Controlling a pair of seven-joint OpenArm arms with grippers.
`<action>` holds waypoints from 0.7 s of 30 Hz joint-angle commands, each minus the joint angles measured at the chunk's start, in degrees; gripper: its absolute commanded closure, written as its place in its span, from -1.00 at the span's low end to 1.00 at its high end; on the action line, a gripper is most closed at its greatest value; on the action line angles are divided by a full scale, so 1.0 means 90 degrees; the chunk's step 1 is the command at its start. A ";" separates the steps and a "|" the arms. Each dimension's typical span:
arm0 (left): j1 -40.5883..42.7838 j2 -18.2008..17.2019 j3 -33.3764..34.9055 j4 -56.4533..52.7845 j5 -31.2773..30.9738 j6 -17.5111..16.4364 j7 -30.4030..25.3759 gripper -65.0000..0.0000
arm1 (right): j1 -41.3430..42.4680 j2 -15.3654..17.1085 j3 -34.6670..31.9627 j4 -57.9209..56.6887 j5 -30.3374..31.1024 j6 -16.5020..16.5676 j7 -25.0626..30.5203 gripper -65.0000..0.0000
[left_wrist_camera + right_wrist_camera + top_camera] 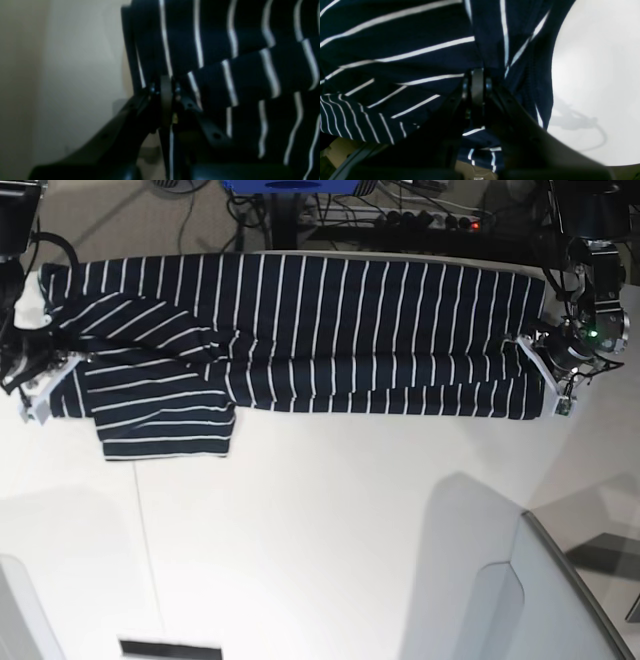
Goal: Layout the t-shirt on the table in an organized manner, then fold the t-shirt properly
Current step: 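Hold the folded edge with both grippers and press it flat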
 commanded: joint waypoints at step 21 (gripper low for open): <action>0.0249 -0.0077 -0.0507 0.1086 -0.0096 0.0011 -0.0011 -0.29 | 0.0117 0.0119 0.0181 0.0659 0.0055 -0.0022 0.0045 -0.10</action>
